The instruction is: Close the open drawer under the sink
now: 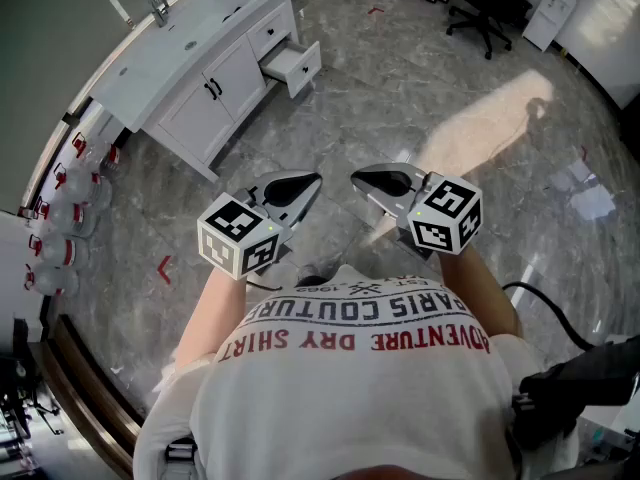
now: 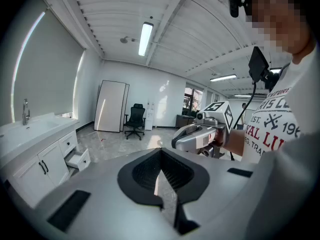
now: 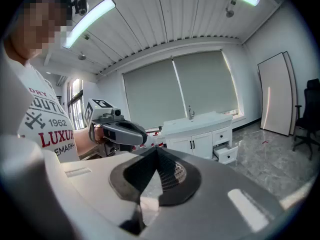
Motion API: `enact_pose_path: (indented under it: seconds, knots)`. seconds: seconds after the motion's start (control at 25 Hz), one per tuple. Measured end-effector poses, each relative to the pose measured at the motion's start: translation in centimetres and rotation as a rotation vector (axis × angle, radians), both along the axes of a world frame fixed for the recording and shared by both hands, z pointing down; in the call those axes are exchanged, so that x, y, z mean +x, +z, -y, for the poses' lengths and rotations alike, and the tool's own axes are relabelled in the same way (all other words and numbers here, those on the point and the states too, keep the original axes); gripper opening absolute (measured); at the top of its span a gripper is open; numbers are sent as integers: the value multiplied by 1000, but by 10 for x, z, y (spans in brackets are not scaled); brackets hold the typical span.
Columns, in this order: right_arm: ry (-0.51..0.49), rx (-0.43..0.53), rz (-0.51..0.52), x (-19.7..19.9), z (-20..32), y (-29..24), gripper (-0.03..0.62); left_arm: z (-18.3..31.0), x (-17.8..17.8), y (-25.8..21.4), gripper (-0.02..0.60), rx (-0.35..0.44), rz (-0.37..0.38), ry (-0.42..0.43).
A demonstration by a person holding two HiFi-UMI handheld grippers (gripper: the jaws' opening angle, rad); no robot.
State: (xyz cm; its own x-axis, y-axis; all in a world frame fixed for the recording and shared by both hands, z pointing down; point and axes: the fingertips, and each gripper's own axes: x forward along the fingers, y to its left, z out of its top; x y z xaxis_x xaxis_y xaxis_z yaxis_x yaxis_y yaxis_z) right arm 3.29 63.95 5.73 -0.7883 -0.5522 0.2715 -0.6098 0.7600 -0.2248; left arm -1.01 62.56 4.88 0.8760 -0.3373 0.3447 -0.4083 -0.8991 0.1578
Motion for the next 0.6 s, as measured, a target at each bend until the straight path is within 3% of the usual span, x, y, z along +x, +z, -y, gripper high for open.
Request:
enact_pose_path:
  seconds: [0.6]
  knots:
    - [14, 22, 8, 9, 4, 3, 2, 4, 12, 7, 2, 4, 11, 14]
